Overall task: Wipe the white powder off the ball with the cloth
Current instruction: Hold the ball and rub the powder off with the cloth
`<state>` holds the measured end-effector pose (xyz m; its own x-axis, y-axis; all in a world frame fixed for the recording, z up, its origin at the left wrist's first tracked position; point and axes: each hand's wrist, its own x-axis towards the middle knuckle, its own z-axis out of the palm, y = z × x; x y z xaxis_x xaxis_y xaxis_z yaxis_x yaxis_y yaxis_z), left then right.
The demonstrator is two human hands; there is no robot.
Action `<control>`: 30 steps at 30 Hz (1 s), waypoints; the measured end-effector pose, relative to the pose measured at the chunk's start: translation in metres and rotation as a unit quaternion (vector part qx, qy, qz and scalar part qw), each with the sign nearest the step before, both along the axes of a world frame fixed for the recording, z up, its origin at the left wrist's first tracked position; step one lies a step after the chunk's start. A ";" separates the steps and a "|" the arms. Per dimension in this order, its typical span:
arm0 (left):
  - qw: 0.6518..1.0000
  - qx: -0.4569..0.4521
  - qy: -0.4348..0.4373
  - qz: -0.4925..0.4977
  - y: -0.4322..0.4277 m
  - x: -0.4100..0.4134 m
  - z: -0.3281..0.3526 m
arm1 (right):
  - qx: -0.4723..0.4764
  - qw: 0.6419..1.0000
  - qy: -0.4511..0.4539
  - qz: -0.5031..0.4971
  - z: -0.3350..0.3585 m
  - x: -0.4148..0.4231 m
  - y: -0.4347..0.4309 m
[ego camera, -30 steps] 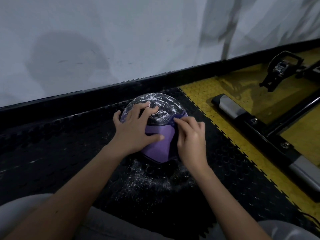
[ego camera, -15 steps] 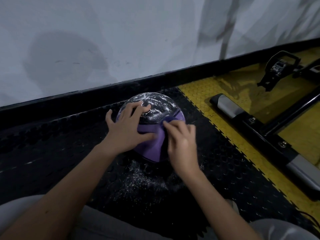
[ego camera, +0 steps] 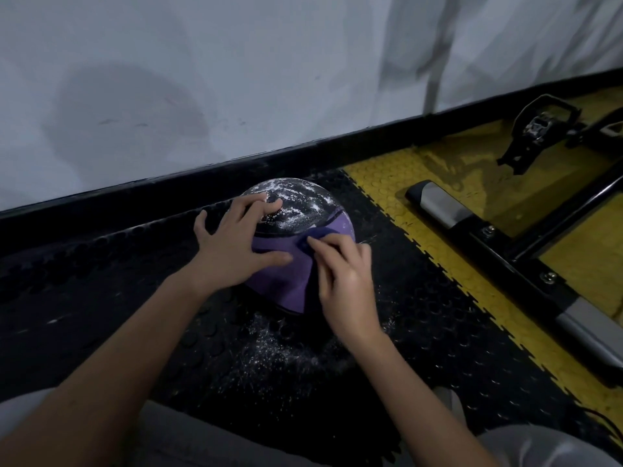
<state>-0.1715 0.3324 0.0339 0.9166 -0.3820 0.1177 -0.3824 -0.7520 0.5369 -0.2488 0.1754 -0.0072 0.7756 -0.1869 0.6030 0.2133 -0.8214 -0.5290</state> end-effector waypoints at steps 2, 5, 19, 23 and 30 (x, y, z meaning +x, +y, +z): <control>1.000 -0.008 0.007 -0.005 -0.001 0.002 0.002 | 0.044 0.998 0.018 -0.045 -0.002 0.007 -0.015; 1.000 -0.011 0.004 -0.007 -0.004 0.002 0.002 | 0.094 0.992 0.048 -0.068 -0.004 0.009 -0.026; 0.988 0.094 -0.118 0.033 -0.018 -0.018 -0.006 | 0.174 0.980 0.072 -0.061 -0.008 0.009 -0.030; 0.988 0.098 -0.117 0.033 -0.024 -0.019 -0.007 | 0.189 0.975 0.090 -0.073 -0.009 0.014 -0.035; 0.991 0.097 -0.093 0.018 -0.022 -0.022 -0.003 | 0.124 0.991 0.029 -0.044 -0.010 0.006 -0.024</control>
<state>-0.1932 0.3109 0.0312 0.8989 -0.3824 0.2139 -0.4332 -0.8489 0.3027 -0.2431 0.1510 -0.0171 0.7813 -0.3925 0.4854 0.1097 -0.6791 -0.7258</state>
